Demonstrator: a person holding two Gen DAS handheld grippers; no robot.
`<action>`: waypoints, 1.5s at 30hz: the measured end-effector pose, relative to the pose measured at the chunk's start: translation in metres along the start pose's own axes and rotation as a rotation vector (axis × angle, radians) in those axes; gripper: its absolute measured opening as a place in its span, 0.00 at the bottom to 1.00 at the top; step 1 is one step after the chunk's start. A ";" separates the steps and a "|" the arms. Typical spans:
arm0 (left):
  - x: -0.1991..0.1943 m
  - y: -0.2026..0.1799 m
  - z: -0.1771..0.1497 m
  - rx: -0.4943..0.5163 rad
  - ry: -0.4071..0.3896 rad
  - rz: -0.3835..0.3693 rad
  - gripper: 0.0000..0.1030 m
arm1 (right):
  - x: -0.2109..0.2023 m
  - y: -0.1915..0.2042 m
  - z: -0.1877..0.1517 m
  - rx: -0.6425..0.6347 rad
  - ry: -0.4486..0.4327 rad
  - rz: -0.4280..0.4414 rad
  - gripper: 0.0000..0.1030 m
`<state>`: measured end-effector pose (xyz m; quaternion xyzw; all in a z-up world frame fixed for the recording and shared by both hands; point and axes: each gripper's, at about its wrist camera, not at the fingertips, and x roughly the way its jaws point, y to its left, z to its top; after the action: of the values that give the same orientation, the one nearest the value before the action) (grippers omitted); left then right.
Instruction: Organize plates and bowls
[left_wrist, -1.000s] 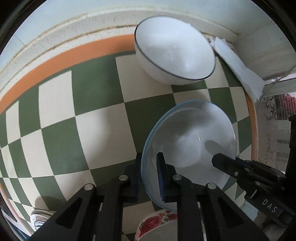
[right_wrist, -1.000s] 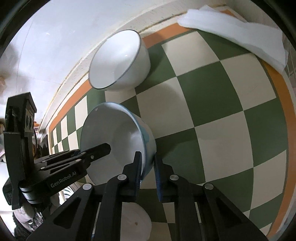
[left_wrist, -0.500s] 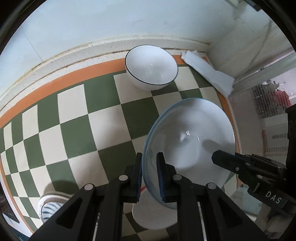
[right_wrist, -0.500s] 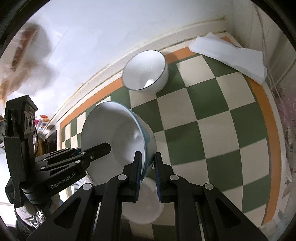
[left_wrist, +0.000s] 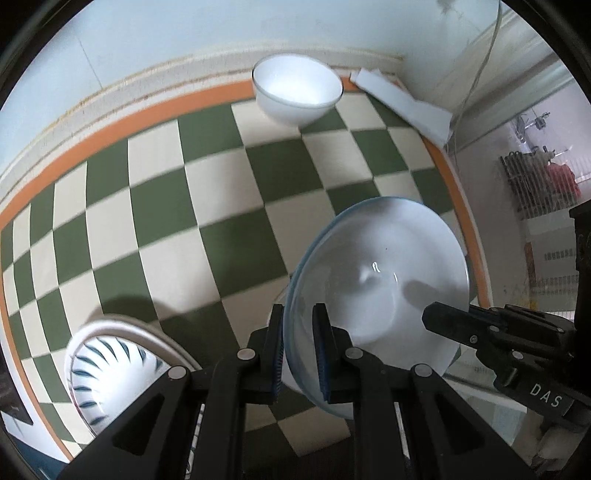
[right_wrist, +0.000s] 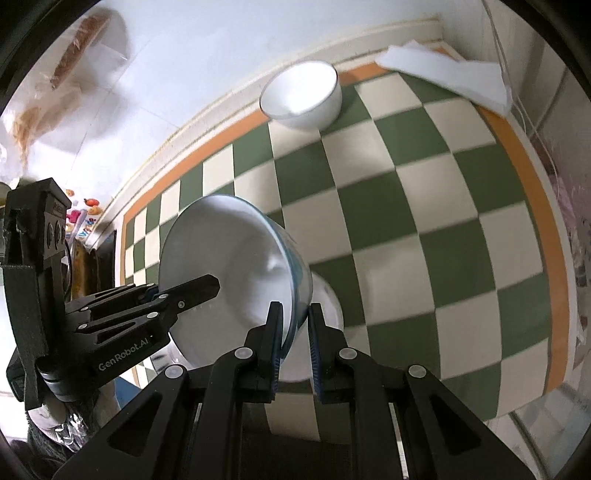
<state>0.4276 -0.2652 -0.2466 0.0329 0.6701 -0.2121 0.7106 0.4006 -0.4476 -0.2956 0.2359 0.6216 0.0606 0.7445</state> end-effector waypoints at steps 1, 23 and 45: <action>0.002 0.000 -0.003 -0.001 0.006 0.001 0.12 | 0.004 -0.002 -0.003 0.005 0.007 0.001 0.15; 0.051 -0.007 -0.014 0.059 0.147 0.102 0.12 | 0.053 -0.026 -0.015 0.058 0.125 -0.009 0.15; 0.019 0.003 0.010 0.024 0.168 0.069 0.14 | 0.028 -0.034 0.014 0.096 0.144 0.111 0.17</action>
<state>0.4380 -0.2703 -0.2648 0.0821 0.7232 -0.1921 0.6583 0.4133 -0.4706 -0.3336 0.3005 0.6615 0.0887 0.6814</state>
